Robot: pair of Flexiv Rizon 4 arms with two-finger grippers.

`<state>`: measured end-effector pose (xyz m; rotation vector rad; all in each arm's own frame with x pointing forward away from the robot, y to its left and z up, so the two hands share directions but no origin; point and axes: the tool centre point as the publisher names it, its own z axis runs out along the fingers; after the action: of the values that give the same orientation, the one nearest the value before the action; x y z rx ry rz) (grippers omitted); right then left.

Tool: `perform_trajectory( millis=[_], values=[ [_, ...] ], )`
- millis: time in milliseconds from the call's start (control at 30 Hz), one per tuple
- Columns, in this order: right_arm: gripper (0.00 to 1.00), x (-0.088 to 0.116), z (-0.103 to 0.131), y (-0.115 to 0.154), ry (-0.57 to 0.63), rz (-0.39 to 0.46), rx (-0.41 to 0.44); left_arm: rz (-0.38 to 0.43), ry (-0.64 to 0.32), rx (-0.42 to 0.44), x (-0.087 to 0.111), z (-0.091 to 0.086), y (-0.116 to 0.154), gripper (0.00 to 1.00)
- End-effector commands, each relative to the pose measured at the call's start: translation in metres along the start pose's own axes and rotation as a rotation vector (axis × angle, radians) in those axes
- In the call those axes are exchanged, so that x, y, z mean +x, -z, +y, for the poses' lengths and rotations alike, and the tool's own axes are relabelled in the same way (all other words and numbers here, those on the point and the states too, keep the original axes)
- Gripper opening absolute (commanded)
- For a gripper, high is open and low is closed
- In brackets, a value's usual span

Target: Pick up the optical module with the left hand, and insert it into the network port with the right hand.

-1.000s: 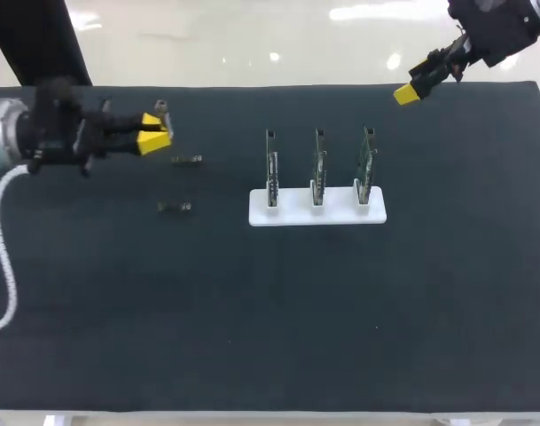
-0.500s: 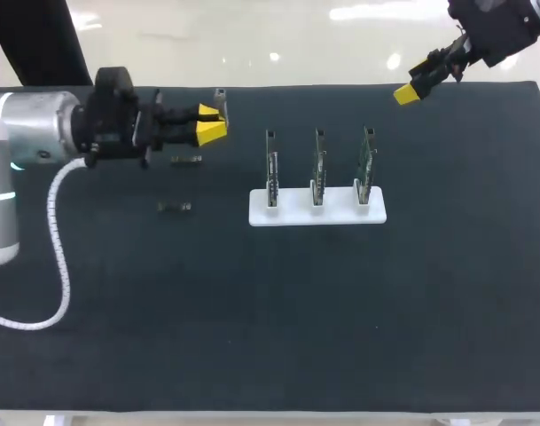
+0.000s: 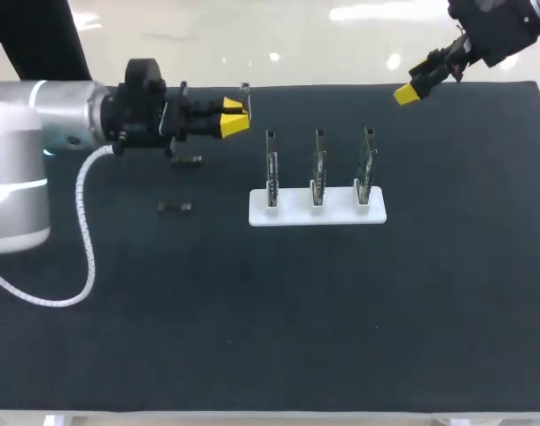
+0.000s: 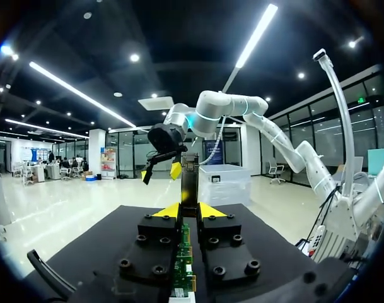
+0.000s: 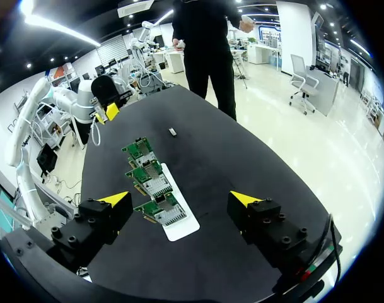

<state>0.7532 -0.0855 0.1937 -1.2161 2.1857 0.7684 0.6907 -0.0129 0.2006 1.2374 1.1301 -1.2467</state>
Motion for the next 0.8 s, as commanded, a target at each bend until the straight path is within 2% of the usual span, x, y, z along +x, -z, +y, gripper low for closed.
perform_trajectory(
  millis=[33,633,800],
  values=[
    [1.0,0.0,0.001,0.0,0.0,0.0,0.001,0.0,0.001,0.01,0.001,0.003,0.0,0.0],
    [1.0,0.0,0.001,0.0,0.0,0.0,0.001,0.0,0.001,0.01,0.001,0.003,0.0,0.0],
    [1.0,-0.018,-0.001,0.007,0.144,0.069,-0.024,0.0,0.001,0.01,0.001,0.003,0.0,0.0]
  ],
)
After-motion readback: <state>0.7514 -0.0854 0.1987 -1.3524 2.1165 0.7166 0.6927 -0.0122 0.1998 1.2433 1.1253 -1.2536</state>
